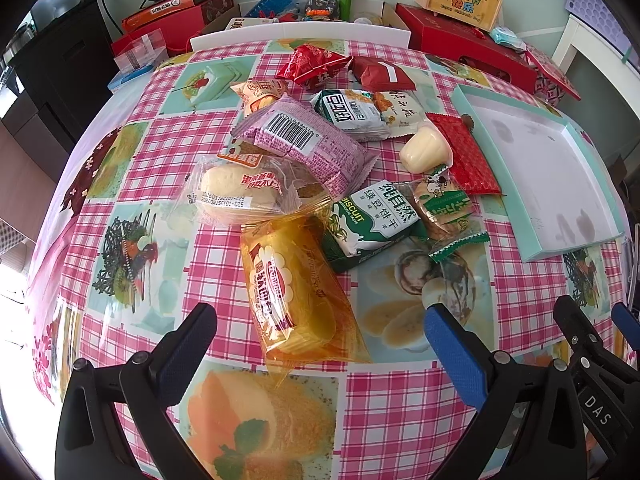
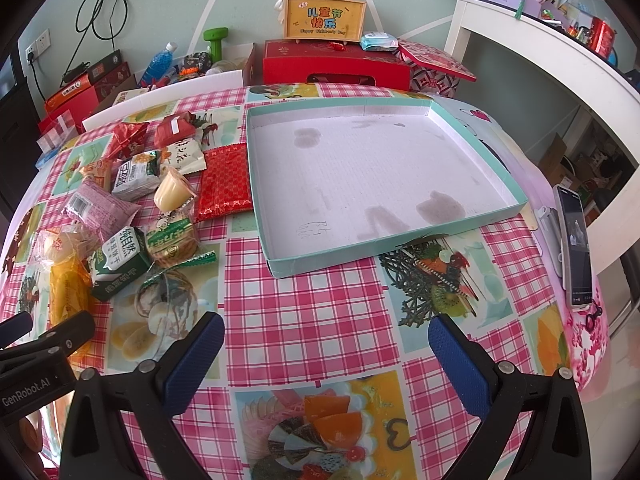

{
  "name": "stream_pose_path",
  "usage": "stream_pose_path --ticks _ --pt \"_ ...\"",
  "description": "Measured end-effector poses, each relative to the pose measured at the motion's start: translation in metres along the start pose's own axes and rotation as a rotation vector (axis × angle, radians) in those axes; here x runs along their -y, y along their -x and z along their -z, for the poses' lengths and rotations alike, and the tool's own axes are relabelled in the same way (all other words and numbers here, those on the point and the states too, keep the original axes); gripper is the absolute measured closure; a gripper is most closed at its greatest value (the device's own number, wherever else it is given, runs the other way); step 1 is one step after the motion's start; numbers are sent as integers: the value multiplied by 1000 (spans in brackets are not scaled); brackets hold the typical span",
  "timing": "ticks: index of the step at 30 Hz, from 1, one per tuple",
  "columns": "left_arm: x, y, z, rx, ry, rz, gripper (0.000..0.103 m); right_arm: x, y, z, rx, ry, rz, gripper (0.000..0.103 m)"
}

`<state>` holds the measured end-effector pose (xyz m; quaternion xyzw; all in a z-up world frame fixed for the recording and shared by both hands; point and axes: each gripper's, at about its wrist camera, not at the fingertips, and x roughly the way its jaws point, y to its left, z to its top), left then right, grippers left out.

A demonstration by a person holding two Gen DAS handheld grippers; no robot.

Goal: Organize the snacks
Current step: 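Grasp the yellow bread bag with the left tool while the right tool grasps the green-wrapped round cookie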

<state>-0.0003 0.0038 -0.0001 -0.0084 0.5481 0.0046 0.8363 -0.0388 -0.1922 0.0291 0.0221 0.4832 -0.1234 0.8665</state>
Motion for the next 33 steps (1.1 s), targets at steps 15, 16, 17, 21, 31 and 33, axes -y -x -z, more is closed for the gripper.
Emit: stream_pose_path --ticks 15,16,17,21,31,33 --pt "-31 -17 -7 -70 129 66 3 -32 -8 -2 8 60 -104 0" --pt "-32 -19 -7 -75 136 68 6 -35 -9 -3 8 63 -114 0" --pt "-33 -20 -7 -80 143 71 8 -37 -9 -4 8 66 -122 0" --pt "-40 -28 -10 -99 178 75 9 -45 -14 -8 2 75 -151 0" --pt "-46 -36 -15 -113 200 108 54 -85 -25 -28 11 147 -293 19" --pt "-46 -37 -16 -115 205 112 56 -91 -29 -31 4 159 -313 24"
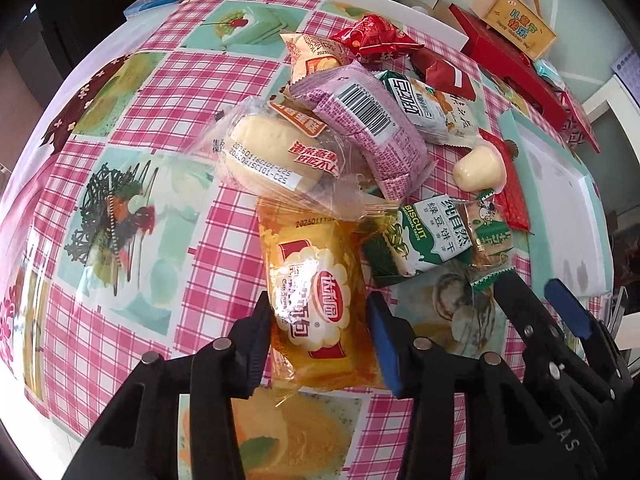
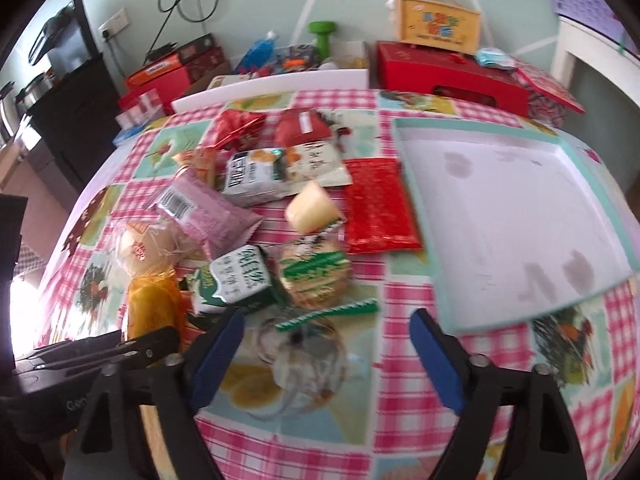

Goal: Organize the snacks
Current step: 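Grasp the yellow bread bag with the left tool while the right tool grasps the green-wrapped round cookie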

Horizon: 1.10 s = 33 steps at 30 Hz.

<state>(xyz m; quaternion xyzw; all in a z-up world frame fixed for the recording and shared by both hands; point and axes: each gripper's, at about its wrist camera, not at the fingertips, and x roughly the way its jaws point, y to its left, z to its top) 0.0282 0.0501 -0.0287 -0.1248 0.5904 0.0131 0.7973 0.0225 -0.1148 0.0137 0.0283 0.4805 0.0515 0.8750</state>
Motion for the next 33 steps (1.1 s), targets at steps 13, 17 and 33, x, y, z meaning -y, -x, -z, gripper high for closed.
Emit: stream_pose_path --ticks 13,17,33 --pt "-8 7 -4 6 -2 15 61 3 -35 -17 -68 23 23 33" --pt "-5 7 -2 6 -11 11 61 5 -44 -21 -83 17 -15 33" --pt "10 18 3 40 -46 20 62 2 -45 -19 -91 38 -36 56"
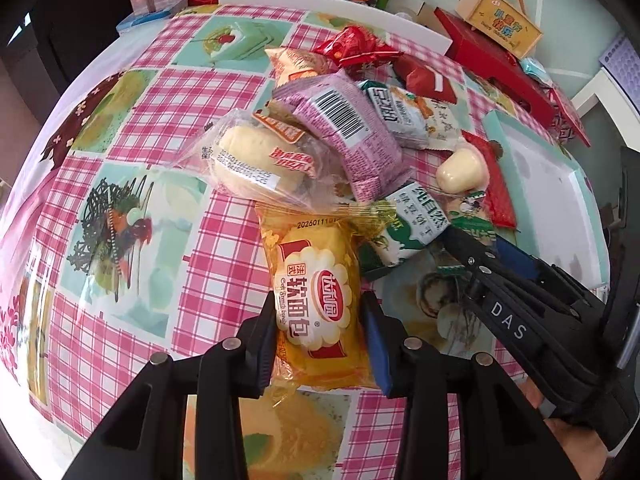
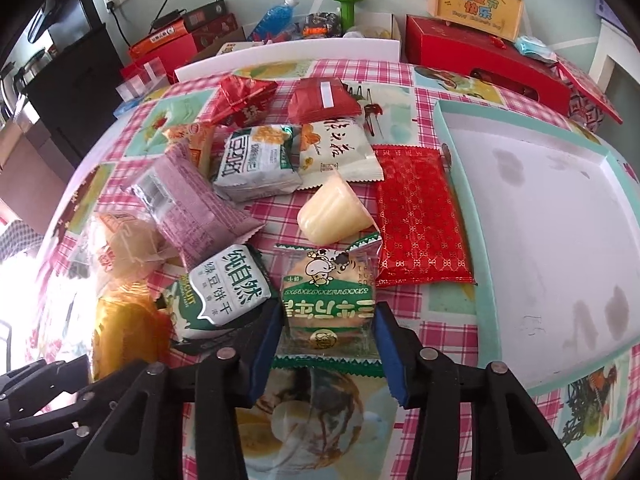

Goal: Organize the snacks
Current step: 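Grasp the yellow bread bag with the left tool while the right tool grasps the green-wrapped round cookie, then carry both snacks over the white tray and open both tools to drop them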

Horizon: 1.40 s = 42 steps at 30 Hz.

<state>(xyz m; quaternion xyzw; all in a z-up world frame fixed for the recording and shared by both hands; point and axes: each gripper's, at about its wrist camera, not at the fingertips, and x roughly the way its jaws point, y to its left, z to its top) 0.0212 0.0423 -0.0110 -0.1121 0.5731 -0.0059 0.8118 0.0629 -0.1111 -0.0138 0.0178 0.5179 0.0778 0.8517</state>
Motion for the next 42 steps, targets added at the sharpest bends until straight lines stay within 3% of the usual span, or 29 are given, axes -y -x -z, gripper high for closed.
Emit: stream_pose_path --ticks 9,19,23,31,42 --pt "13 12 7 36 -45 5 63 16 17 3 19 -57 -4 61" --pt "30 22 -14 77 -84 -14 63 33 54 -7 132 -99 -28 61" --pt "60 29 -31 115 -150 2 63 63 58 -11 151 -156 61 61" --pt "144 13 -61 108 -310 74 63 144 59 -10 164 -317 187 61" --pt "238 -32 -85 87 -439 132 63 222 62 -4 204 -476 271 61"
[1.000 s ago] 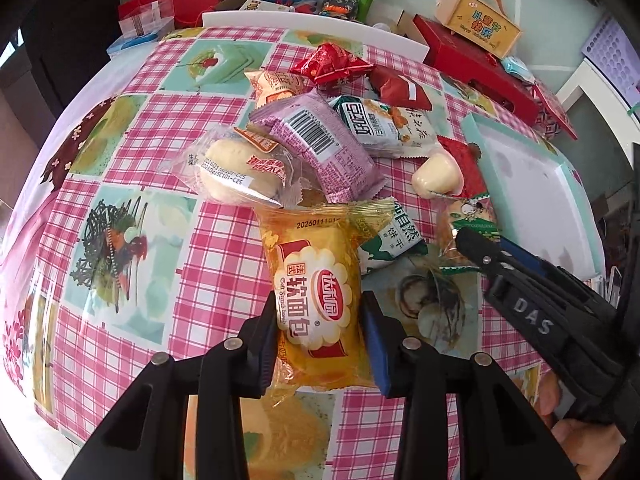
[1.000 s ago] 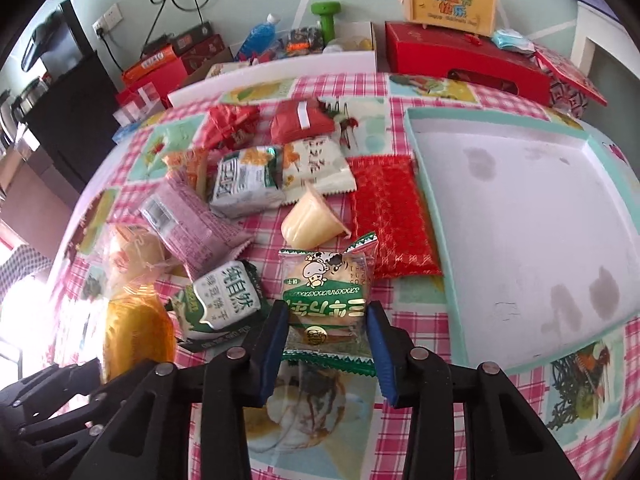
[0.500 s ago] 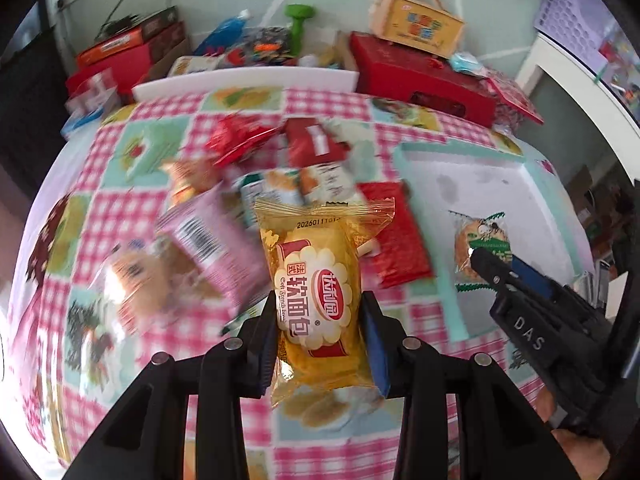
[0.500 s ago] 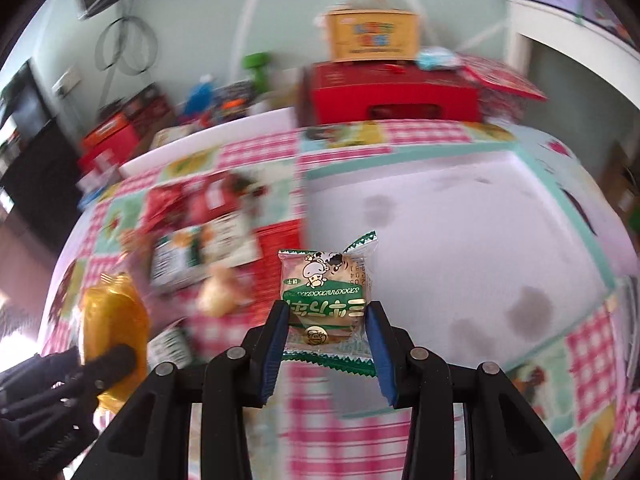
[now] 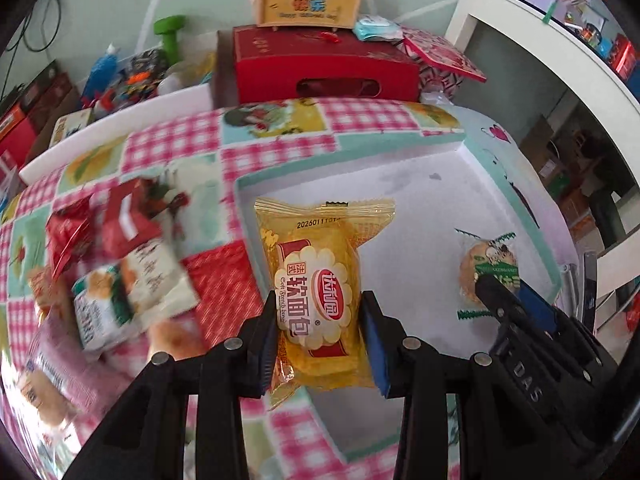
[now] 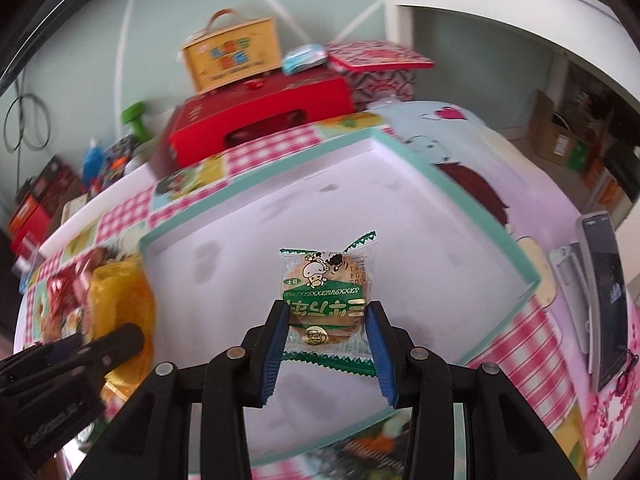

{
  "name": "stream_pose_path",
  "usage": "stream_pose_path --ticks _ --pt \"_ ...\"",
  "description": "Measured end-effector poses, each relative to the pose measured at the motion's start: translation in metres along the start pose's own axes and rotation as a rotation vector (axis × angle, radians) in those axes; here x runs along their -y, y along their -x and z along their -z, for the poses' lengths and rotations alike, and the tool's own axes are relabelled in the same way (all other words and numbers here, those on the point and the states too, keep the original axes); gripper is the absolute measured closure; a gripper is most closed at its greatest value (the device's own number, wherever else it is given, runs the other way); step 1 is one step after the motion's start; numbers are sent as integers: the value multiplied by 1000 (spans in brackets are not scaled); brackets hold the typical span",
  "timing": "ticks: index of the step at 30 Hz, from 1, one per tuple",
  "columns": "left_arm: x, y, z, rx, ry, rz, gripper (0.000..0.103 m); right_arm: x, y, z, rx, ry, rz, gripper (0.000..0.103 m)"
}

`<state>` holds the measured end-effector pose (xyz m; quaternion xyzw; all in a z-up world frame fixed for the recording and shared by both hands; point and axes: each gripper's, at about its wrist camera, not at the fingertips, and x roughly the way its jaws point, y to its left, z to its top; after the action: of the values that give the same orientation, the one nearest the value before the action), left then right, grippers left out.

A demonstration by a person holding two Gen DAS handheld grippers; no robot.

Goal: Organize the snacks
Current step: 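Carry both snacks over the white tray and open both tools to drop them, then move both tools back to the snack pile and grasp the round bun bag with the left tool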

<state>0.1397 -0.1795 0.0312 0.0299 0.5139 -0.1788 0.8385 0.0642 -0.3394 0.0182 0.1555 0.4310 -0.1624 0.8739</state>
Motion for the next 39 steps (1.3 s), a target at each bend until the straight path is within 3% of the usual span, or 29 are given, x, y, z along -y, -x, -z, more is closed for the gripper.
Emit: stream_pose_path --ticks 3,6,8,20,32,33,36,39 --pt "10 -14 -13 8 -7 20 63 12 -3 -5 11 -40 11 60" --pt "17 -24 -18 2 -19 31 57 19 -4 -6 5 -51 36 51" --pt "21 -28 -19 11 -21 25 33 22 -4 -7 1 -55 50 40" --pt "15 -62 -2 -25 54 6 30 35 -7 -5 -61 -108 53 39" --pt "2 -48 15 -19 31 -7 30 29 -2 -3 -101 -59 105 38" --pt "2 -45 16 -17 28 -6 29 28 -2 -2 -108 -55 103 38" --pt "6 -32 16 -7 9 -9 15 25 0 -1 -111 -37 105 30" --pt "4 -16 15 0 13 -13 13 22 4 -1 -99 -25 106 19"
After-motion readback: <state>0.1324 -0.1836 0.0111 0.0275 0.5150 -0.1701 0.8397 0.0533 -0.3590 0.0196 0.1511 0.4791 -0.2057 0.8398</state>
